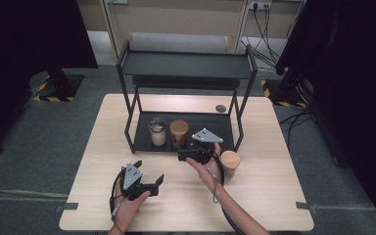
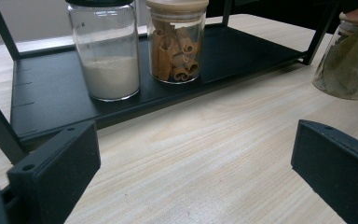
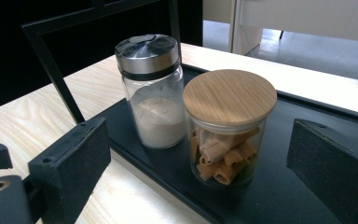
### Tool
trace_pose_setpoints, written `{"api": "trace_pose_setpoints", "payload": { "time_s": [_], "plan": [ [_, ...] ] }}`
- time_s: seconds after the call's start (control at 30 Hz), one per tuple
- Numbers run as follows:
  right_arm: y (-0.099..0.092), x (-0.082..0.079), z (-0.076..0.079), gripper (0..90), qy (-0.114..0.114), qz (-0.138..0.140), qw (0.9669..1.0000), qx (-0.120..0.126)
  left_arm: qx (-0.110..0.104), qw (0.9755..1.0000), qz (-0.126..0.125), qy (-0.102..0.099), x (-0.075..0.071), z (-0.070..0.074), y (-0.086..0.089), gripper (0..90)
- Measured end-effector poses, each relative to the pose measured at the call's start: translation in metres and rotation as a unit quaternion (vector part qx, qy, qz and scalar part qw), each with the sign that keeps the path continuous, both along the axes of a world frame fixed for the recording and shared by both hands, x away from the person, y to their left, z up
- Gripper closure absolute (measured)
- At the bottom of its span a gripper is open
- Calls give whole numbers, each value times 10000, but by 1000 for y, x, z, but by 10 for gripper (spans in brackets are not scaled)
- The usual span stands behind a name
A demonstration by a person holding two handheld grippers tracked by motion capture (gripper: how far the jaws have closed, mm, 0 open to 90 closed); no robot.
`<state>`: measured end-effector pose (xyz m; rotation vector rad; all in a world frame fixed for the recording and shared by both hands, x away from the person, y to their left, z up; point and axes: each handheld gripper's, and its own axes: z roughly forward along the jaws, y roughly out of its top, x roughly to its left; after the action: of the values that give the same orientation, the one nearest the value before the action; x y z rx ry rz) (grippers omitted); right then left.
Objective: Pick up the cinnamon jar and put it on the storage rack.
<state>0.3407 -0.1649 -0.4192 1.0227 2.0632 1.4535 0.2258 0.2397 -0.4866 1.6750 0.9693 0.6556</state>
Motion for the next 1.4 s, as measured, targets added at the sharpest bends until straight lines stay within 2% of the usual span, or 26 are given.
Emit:
{"api": "trace_pose_setpoints", "payload": {
  "time_s": [0.9,1.4],
  "plan": [
    [-15,-21,-11,67,58,195,9997,139,7,10000,4,-2,0,0,0,9],
    [-18,-30,-18,67,91,280,9995,152,-2,10000,27,11,0,0,0,9]
  ]
}}
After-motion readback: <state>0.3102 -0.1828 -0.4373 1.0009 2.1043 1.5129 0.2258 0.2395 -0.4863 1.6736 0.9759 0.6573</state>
